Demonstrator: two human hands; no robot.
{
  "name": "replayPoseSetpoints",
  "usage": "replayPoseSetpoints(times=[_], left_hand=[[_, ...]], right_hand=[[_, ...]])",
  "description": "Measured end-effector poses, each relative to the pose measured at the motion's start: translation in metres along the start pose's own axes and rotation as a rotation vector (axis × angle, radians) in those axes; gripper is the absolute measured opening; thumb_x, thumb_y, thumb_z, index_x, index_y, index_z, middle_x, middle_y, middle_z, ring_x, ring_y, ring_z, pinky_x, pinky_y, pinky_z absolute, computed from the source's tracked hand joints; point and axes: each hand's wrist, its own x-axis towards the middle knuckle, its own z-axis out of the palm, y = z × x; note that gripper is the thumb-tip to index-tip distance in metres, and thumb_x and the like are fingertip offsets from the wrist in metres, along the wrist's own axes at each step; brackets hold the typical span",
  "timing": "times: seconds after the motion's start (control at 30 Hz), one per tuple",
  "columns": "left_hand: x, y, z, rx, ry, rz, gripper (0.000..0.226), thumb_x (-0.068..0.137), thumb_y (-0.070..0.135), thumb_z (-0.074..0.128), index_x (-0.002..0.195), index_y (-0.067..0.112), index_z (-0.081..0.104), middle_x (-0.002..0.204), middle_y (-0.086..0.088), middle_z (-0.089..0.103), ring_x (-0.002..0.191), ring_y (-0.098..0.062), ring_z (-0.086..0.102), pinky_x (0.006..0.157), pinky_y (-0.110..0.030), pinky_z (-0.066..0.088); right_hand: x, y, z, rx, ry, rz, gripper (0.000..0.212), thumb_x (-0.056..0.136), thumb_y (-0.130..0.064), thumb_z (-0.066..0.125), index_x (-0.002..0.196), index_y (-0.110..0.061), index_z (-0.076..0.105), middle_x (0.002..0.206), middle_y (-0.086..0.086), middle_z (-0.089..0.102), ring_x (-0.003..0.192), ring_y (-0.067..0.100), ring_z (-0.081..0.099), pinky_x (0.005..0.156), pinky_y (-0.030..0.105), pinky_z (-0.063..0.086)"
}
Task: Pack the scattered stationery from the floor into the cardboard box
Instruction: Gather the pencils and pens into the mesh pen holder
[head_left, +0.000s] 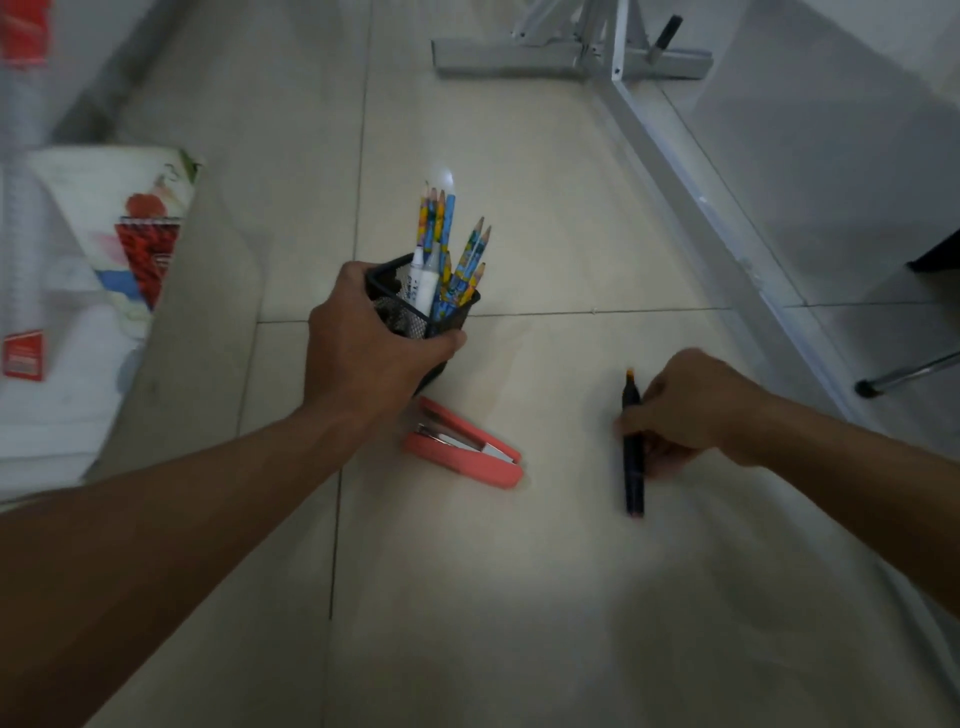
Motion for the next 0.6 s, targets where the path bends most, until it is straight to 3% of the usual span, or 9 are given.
replayPoseSetpoints(times=[0.13, 0.3, 0.47, 0.6], left_hand=[[0.002, -0.003, -0.004, -0.008, 0.012, -0.016, 0.075, 0.050, 0.043, 0.094, 0.114, 0.027, 0.059, 0.088, 0.024, 0.063, 0.078, 0.017, 0.059, 0.060, 0.003, 0.042], [0.000, -0.004, -0.006, -0.018, 0.014, -0.028, 0.071, 0.049, 0.042, 0.094, 0.108, 0.032, 0.056, 0.087, 0.024, 0.065, 0.078, 0.016, 0.061, 0.061, -0.001, 0.046], [0.000, -0.008, -0.010, -0.039, -0.020, -0.038, 0.073, 0.050, 0.044, 0.094, 0.110, 0.031, 0.054, 0.090, 0.023, 0.066, 0.079, 0.013, 0.063, 0.067, -0.010, 0.054], [-0.002, -0.011, -0.016, -0.039, -0.029, -0.053, 0.080, 0.046, 0.052, 0.094, 0.112, 0.030, 0.054, 0.095, 0.019, 0.068, 0.083, 0.007, 0.065, 0.069, -0.015, 0.056]], right_hand=[[0.001, -0.066, -0.002, 0.185, 0.253, -0.381, 0.020, 0.083, -0.019, 0.082, 0.084, -0.002, 0.072, 0.068, 0.017, 0.077, 0.060, 0.031, 0.077, 0.072, 0.050, 0.065], [-0.020, -0.145, 0.020, 0.524, 0.294, -0.707, 0.022, 0.087, -0.015, 0.078, 0.103, -0.006, 0.067, 0.079, 0.018, 0.076, 0.061, 0.027, 0.077, 0.060, 0.040, 0.065], [-0.022, -0.175, 0.048, 0.489, 0.201, -0.724, 0.025, 0.086, -0.015, 0.080, 0.103, -0.005, 0.065, 0.080, 0.015, 0.077, 0.059, 0.023, 0.077, 0.059, 0.036, 0.065], [-0.014, -0.178, 0.065, 0.366, 0.206, -0.646, 0.018, 0.078, -0.013, 0.085, 0.084, -0.006, 0.070, 0.078, 0.016, 0.077, 0.058, 0.025, 0.077, 0.061, 0.040, 0.066]])
